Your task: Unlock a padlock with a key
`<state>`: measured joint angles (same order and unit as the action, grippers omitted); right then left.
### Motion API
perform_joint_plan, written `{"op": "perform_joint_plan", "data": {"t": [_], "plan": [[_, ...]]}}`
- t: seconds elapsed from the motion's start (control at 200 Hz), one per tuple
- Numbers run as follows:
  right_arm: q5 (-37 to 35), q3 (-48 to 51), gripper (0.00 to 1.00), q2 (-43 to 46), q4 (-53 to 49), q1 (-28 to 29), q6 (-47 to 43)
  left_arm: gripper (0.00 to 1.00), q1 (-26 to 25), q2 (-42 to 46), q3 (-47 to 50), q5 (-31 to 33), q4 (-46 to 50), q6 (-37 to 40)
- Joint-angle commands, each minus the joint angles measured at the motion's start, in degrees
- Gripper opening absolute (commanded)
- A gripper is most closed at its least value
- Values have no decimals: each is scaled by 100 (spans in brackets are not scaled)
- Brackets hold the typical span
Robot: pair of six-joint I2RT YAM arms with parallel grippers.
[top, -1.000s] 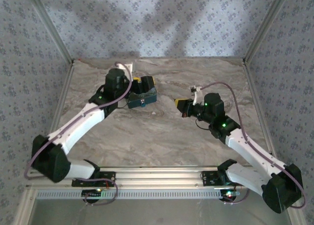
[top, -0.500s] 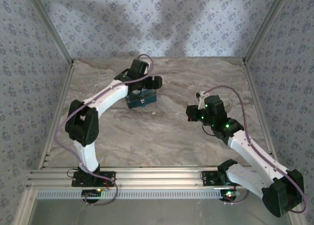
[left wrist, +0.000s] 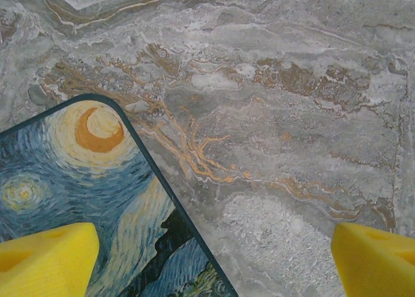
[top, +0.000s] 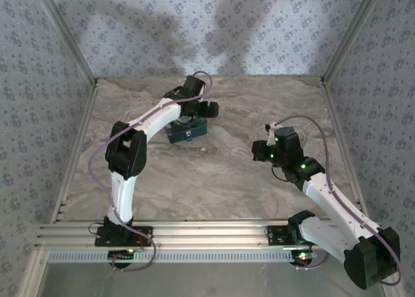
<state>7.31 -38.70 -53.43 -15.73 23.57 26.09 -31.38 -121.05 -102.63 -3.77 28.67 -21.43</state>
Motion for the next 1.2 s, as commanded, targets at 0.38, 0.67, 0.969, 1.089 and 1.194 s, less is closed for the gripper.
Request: {"op": "perform_joint_plan", "data": {"t": [0.38,0.67,0.969,1.089,1.194], "plan": [[195,-36,0,102,-312,-222,59,94,-184,-278,-216,49,450,258],[609,12,0,170,-528,-703,73,94,-458,-217,-60,142,526,318],[783,90,0,385,-773,-1089,37,95,-844,37,287,123,289,118],[797,82,0,463,-880,-1183,19,95,-1006,142,379,166,285,61],[801,75,0,510,-944,-1267,2,95,-1141,238,536,126,155,-46]]}}
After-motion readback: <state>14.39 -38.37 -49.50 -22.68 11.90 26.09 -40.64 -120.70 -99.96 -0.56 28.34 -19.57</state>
